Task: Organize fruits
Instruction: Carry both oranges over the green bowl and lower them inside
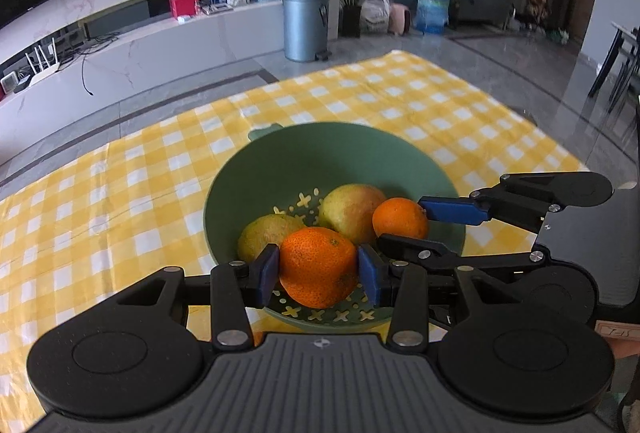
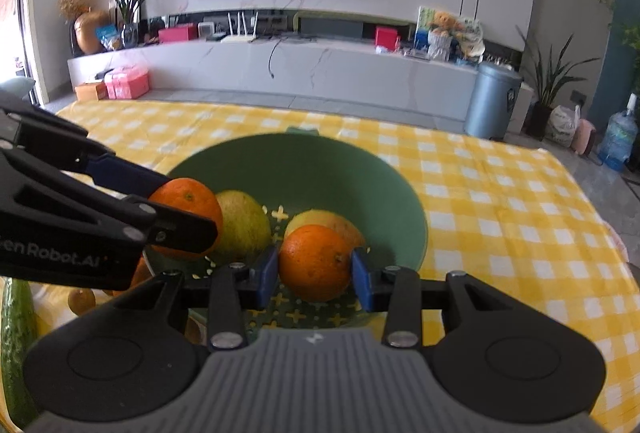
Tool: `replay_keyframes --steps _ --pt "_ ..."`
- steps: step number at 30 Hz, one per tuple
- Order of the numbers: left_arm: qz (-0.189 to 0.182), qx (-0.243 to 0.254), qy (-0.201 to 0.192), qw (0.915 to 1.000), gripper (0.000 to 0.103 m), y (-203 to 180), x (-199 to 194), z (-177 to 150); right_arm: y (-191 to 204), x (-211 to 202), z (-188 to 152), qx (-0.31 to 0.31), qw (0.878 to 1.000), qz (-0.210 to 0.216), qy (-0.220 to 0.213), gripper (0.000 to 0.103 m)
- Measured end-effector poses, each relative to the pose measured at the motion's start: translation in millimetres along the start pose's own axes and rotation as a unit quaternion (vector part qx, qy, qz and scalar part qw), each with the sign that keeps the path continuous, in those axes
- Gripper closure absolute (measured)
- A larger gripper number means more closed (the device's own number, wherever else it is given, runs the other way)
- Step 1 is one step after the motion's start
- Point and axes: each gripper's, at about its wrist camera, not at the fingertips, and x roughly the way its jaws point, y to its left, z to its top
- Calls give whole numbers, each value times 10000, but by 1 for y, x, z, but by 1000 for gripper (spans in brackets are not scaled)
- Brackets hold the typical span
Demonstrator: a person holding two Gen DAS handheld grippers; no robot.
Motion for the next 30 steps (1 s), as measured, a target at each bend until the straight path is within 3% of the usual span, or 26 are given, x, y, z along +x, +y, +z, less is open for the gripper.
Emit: replay_keyframes --steps 5,16,27,30 --pt "-30 61 179 9998 55 0 10 0 -4 9 0 153 9995 185 219 66" --pt "-73 -121 422 9990 55 8 24 -1 5 11 -3 -226 9995 13 217 66" --pt "-173 -271 361 9988 53 11 22 -6 7 10 -3 -296 9994 -25 203 65" --pt "-159 -274 335 9989 48 11 20 -7 7 9 -4 -325 9993 -33 191 65"
